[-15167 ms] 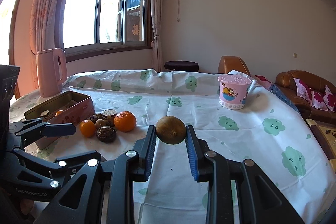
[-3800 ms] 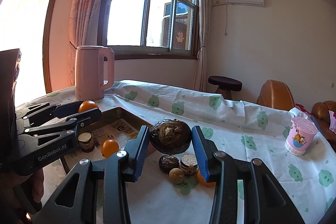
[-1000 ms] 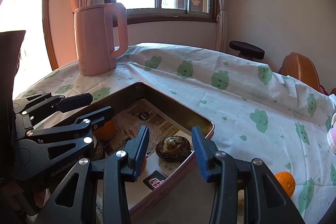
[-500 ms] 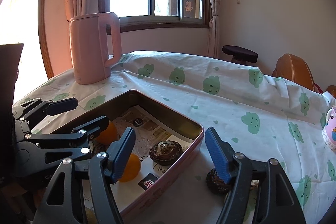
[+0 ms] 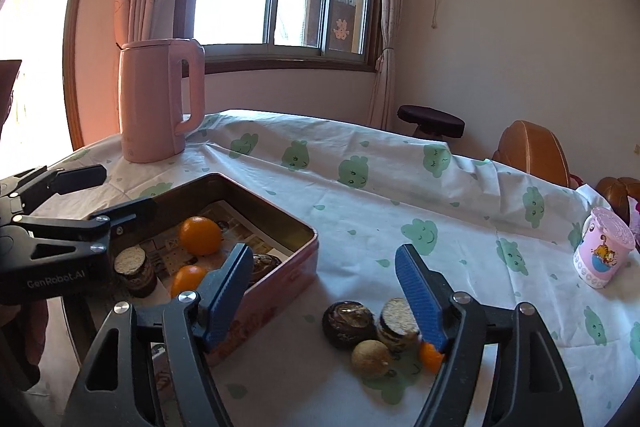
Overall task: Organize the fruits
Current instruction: 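Grasp an orange with the right tool while the left tool grasps a small brown fruit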
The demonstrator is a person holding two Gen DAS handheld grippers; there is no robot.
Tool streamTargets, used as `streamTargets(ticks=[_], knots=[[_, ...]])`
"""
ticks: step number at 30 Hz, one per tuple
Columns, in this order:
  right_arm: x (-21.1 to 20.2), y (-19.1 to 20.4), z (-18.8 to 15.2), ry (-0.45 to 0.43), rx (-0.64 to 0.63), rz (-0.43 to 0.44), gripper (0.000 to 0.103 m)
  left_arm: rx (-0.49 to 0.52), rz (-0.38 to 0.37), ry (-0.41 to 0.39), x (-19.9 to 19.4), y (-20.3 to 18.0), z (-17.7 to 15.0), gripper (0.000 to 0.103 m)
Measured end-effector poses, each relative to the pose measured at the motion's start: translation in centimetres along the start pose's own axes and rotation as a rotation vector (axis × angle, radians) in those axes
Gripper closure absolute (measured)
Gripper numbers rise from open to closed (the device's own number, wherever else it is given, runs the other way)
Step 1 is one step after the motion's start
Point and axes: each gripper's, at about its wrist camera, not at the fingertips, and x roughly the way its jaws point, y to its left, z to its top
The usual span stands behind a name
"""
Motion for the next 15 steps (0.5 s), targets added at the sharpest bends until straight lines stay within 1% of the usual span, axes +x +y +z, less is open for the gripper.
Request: streamTargets(ticks=[3,5,7,11,15], knots=[[-0.5,-4.0,-1.0,0.034,0.068,-0.051,0.028,0.016,-0.032,-0.017,-0.7,-1.8,0.0,0.012],[-0.8,-6.7,-1.6,0.053,0.142,-0.060,0.028,0.021,-0.055,-0.023,-0.9,-3.0,0.0,0.012],[-1.2,-8.5,-2.1,0.068,0.185,-0.086,0.028,0.027,-0.075,-0.023,-1.0,-4.2,-0.1,0.012],[-1.4,-9.8,-2.6,0.094,0.194,-0.098,0.028,0.053,-0.095,-0.010,-0.7,-6.4,-0.5,0.011],[-0.6,-9.1,-2.7,0.137,0.150,-0.071,0.028,0.069,-0.112,-0.003,-0.7,-7.9,-0.7,0.011]])
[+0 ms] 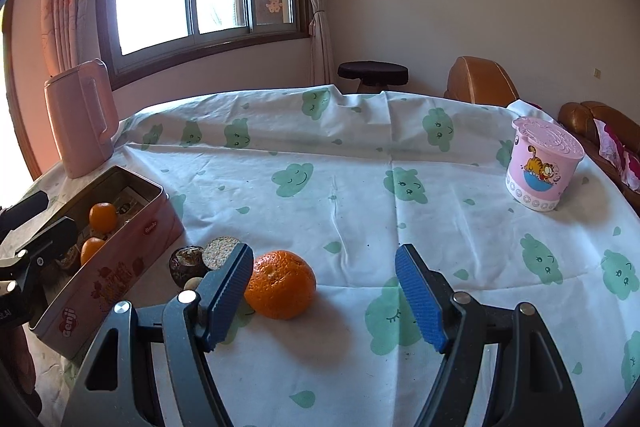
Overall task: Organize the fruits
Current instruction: 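Grasp an orange with the right tool while the left tool grasps a small brown fruit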
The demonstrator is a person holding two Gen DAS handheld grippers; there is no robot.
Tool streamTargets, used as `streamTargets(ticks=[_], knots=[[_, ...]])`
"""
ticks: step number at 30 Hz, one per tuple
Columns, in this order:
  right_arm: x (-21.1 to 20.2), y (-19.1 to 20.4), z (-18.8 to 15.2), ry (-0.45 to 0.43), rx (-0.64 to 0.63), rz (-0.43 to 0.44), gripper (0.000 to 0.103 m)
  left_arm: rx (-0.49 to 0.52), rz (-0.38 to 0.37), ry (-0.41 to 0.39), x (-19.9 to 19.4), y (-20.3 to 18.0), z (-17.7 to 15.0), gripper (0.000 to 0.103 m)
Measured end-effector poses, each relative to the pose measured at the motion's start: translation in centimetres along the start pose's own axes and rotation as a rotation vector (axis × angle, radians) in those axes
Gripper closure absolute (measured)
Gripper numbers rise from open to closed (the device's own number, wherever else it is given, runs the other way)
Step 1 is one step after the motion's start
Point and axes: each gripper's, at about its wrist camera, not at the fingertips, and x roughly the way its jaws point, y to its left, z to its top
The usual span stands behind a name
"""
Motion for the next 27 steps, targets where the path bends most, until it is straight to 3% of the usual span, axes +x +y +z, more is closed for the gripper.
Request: streamTargets(ticks=[7,9,10,18,25,27], knots=[[2.9,1.3,-0.1,0.147,-0.070,0.020,0.029,0.031,-0.016,0.010,0.1,-1.5,-0.2,0.011],[3.4,1.4,-0.2,0.178,-0.073,0.053,0.039,0.041,-0.031,0.015,0.2,-1.9,-0.3,0.013],[3.6,1.4,-0.2,0.193,-0.072,0.079,0.053,0.050,-0.041,0.021,0.2,-2.3,-0.3,0.013],[1.1,-0.1,-0.4,0.097,-0.003,0.014,0.055,0.132,-0.104,0.078,1.0,-5.8,-0.5,0.027],[0.3,-1.4,-0.5,0.072,0.041,0.000,0.055,0.162,-0.149,0.195,3.7,-8.0,-0.6,0.053],[0.3,-1.5,-0.5,0.069,0.044,0.002,0.055,0.157,-0.159,0.222,4.4,-8.4,-0.8,0.056]])
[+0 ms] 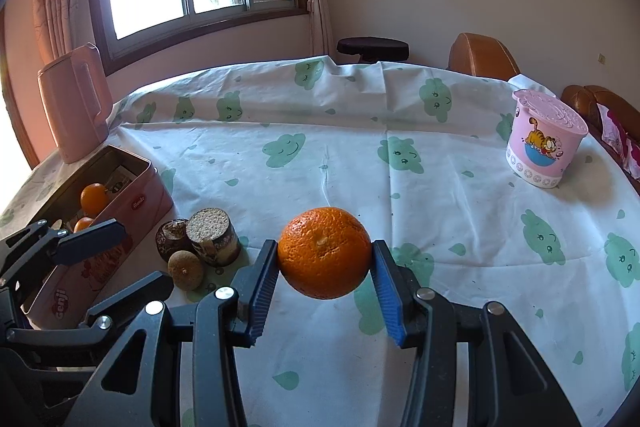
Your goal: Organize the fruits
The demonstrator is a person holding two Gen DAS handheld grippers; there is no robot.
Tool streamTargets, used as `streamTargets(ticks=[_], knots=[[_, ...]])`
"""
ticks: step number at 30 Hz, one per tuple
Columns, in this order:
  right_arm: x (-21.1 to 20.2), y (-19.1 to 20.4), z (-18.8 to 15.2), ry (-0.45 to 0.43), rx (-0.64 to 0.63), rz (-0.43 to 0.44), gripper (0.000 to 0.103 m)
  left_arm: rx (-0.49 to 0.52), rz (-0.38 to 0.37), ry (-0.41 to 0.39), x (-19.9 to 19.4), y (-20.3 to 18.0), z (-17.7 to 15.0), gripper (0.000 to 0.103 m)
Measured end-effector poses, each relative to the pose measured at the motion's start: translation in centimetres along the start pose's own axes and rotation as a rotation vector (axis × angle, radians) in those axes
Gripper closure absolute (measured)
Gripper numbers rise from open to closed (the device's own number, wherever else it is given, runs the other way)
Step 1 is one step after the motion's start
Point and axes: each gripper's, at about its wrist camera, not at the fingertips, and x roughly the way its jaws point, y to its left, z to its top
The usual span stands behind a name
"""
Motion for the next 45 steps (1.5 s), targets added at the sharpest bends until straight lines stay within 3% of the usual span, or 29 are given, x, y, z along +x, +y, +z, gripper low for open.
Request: streamTargets(ticks=[8,12,20,29,38,45], knots=[[0.4,0.1,-0.1,0.019,-0.001,0.016,0.054,0.014,0.007,0.047,1.5,-0.9,0.4,0.058],[0.3,0.0,-0.1,0.014,0.007,0.021,0.054,0.011,0.030,0.047,1.6,-0.8,0.5,0.068],[0.1,0.2,-0.1,0.006,-0.005,0.008,0.054,0.029,0.026,0.042,1.5,-1.1,0.5,0.076],[-0.3,0.1,-0.1,-0.017,0.001,0.010,0.054,-0.013,-0.014,-0.026,-0.1,-0.4,0.3,0.076],[-1.4,0.2,-0.2,-0.079,-0.005,0.039,0.054,-0.015,-0.002,-0.119,-1.8,-0.4,0.1,0.076],[-2.0,0.3,-0.3,-0.111,-0.012,0.046,0.054,-0.024,0.002,-0.145,-2.3,-0.2,0.1,0.076]])
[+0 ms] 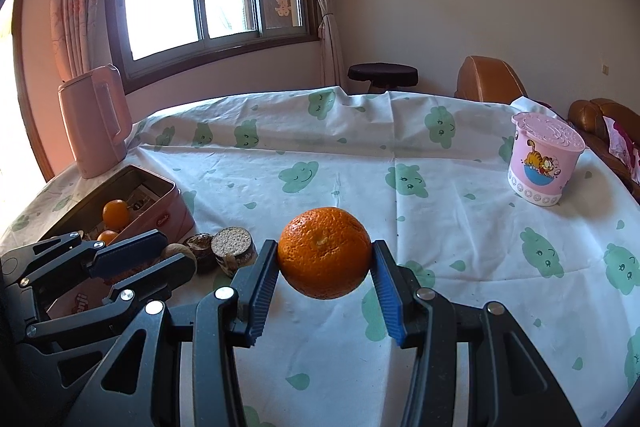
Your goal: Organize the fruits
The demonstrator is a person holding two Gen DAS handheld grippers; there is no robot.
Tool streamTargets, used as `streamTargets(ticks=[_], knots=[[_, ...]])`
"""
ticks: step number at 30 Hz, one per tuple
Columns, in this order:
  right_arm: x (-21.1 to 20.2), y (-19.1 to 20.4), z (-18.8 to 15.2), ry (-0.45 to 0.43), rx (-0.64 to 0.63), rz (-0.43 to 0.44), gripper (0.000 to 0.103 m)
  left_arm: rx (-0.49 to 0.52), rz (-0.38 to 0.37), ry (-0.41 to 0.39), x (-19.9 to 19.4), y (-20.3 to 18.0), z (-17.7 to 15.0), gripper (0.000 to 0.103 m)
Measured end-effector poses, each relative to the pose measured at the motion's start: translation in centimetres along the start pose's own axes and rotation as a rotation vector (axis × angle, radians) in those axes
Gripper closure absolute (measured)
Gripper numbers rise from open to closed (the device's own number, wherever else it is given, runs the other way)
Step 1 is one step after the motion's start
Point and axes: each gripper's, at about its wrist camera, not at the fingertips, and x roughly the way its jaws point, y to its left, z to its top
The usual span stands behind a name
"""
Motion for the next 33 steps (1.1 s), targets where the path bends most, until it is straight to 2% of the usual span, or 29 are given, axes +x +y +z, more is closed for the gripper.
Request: streamTargets(ticks=[12,33], knots=[[-1.2,0.3,-0.1,-0.062,-0.017,-0.008,0.054,-0.040,0.004,-0.037,-0.7,0.8,-0.1,0.076],[-3.1,0.7,-0.3,-0.152,-0.034,-0.026,0.054,-0.039,0.031,-0.122,-2.4,0.8,-0.3,0.076]])
